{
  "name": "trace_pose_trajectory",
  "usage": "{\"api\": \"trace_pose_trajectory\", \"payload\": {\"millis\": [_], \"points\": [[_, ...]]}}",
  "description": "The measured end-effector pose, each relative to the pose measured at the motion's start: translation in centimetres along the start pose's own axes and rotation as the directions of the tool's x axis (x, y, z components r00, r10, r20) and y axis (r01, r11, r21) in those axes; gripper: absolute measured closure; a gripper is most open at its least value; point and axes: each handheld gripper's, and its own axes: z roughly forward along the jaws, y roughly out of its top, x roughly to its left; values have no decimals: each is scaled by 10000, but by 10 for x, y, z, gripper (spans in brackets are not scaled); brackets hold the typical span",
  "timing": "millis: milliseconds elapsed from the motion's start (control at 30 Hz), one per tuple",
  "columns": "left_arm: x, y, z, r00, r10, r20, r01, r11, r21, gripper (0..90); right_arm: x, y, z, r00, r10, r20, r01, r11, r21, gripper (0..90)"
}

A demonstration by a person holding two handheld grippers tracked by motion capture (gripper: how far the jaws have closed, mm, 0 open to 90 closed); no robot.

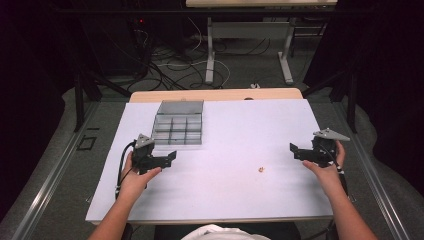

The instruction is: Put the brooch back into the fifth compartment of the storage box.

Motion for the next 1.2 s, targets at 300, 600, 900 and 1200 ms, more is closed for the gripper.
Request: {"api": "trace_pose_trajectory", "payload": {"millis": [300,600,900,1200], "points": [[-17,10,6,9995,243,199,-240,9996,-130,82,4,-1,-1,9997,-89,-222,87,9999,-100,0],[-34,20,12,9981,442,428,-431,9987,-258,113,8,1,-4,9994,-146,-327,136,9995,-299,0],[-49,29,20,9962,364,789,-335,9987,-387,161,9,1,-5,9996,-128,-242,117,9989,-458,0],[-69,37,32,9920,572,1129,-519,9975,-487,191,9,0,-6,9995,-60,-303,51,9995,-299,0]]}}
